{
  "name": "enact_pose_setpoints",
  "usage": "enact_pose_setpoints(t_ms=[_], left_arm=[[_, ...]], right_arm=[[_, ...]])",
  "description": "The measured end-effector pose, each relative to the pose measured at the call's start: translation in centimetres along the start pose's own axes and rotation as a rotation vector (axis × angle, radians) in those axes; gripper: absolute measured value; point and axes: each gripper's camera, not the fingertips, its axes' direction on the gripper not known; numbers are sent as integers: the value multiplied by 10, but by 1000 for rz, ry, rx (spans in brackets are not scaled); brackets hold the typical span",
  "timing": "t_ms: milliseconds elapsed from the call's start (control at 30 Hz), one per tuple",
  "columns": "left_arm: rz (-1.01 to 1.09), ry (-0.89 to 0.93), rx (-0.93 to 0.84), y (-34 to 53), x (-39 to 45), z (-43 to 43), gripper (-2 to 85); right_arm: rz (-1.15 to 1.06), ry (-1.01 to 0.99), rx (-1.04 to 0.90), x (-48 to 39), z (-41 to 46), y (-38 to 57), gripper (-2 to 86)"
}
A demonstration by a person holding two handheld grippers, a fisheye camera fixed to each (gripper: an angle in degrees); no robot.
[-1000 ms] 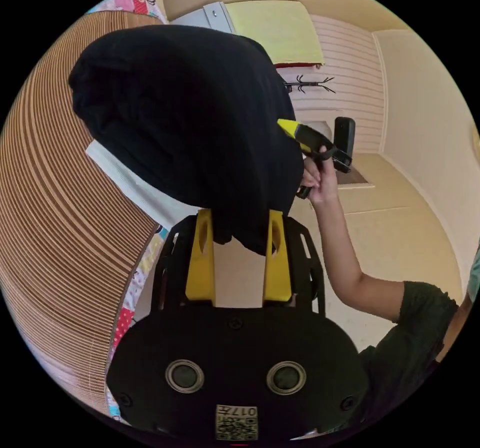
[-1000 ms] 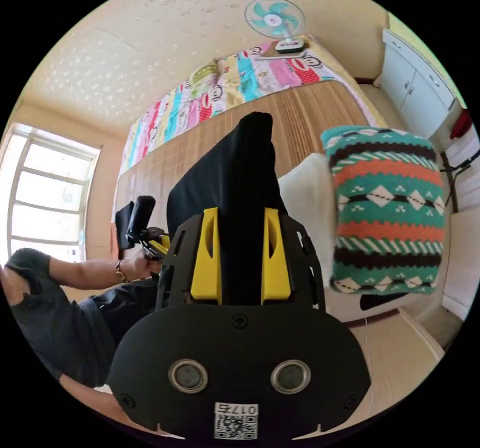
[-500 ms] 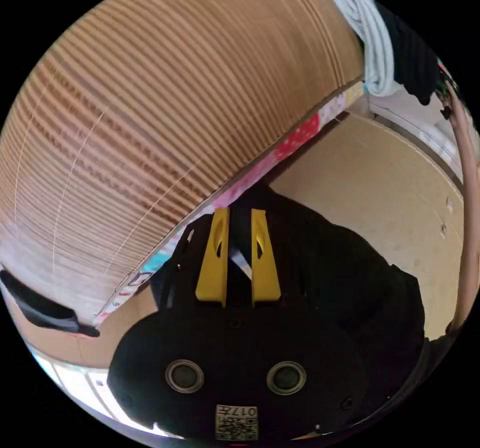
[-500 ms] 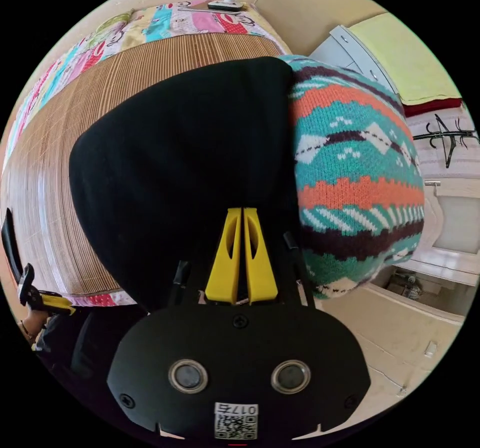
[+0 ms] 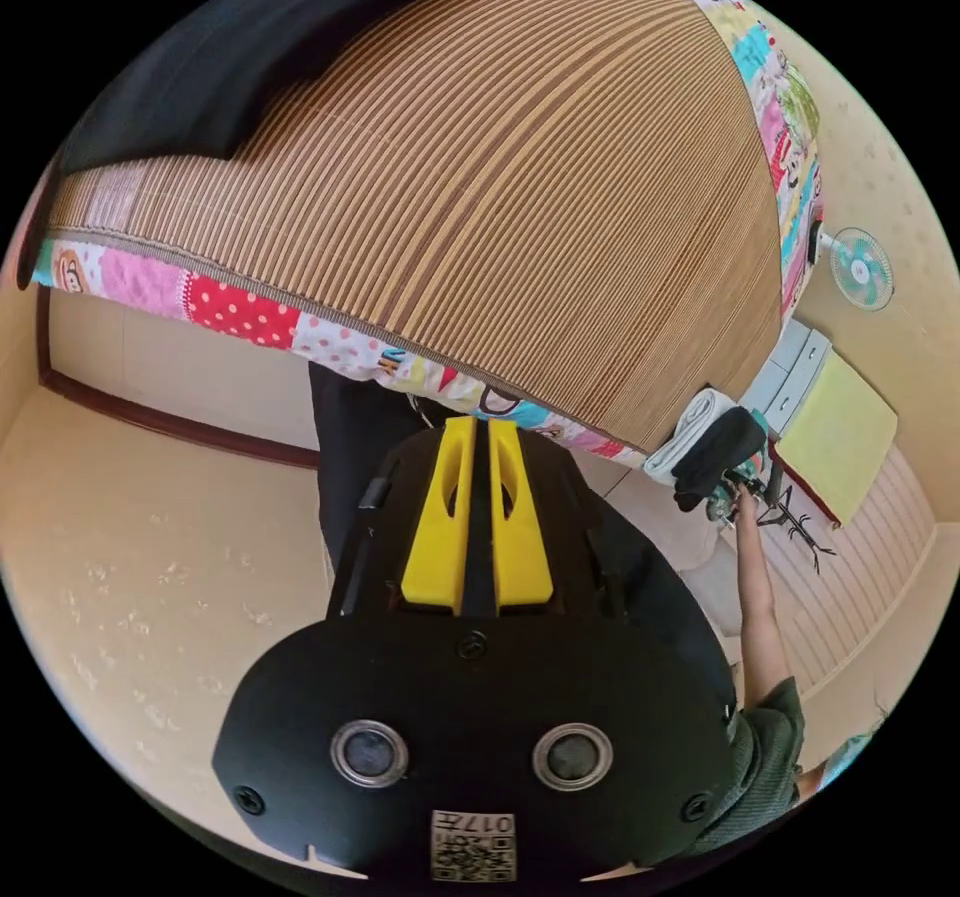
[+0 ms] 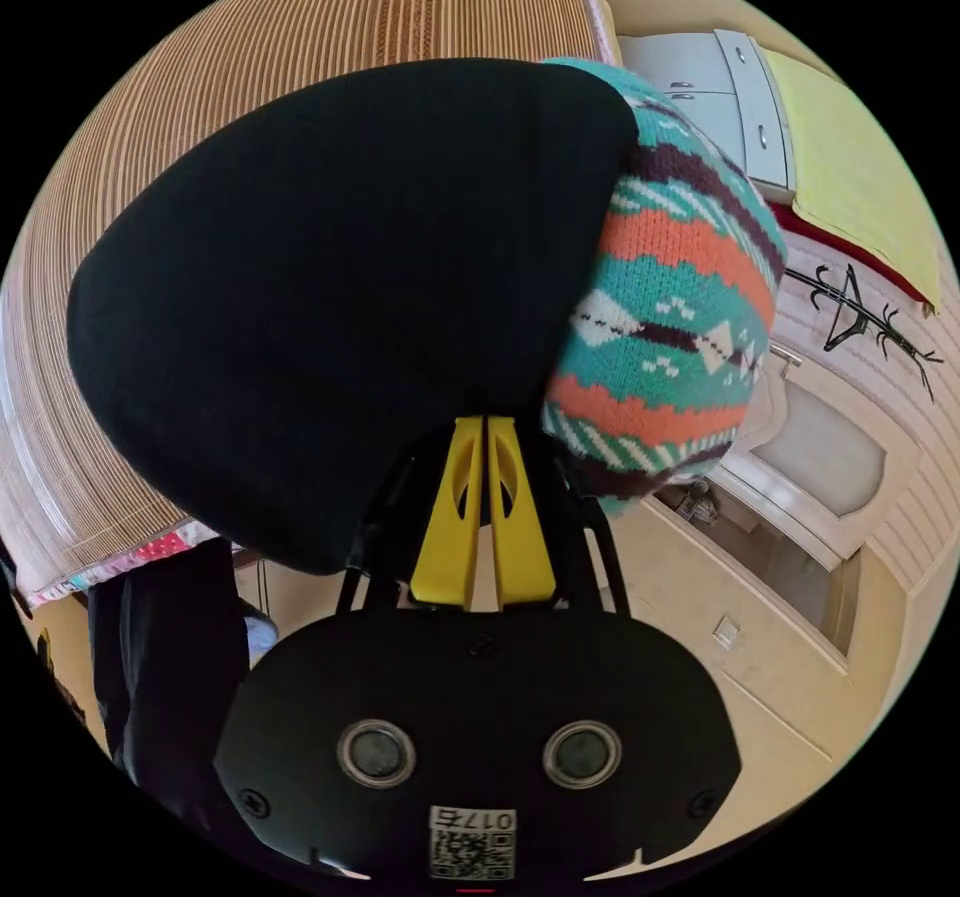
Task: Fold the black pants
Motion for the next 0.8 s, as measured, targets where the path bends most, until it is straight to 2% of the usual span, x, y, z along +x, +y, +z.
enact_pose_setpoints(t_ms=[100, 167, 200, 267, 333, 367, 433, 533, 567, 700, 800], left_arm=[[-4, -49, -55, 42, -25, 16, 19], [-26, -83, -83, 67, -51, 23, 23], [-52, -98, -112, 82, -72, 28, 27], [-125, -104, -169, 104, -110, 32, 38], [-205, -73, -183, 125, -146, 25, 50], [-252, -31, -161, 137, -166, 15, 53], [-305, 59, -101, 148, -192, -5, 58], [-337, 259, 47, 155, -220, -48, 70], [-340, 364, 123, 156, -228, -67, 75], [-384, 716, 376, 159, -251, -121, 93], [-410, 799, 425, 156, -259, -141, 110]], right_arm=[[56, 67, 31, -15, 7, 17, 3], [118, 43, 74, -21, 13, 32, 3], [194, -30, 99, -21, 19, 43, 4], [321, -279, 147, -14, 30, 64, 3], [461, -672, 215, -11, 60, 96, 4], [480, -761, 224, -14, 71, 102, 4], [480, -1127, 215, -34, 127, 117, 3], [482, -1506, 176, -67, 208, 129, 3], [506, -1565, 161, -72, 225, 132, 3], [933, -1960, 191, -104, 331, 184, 3], [1221, -2180, 232, -131, 387, 218, 3]])
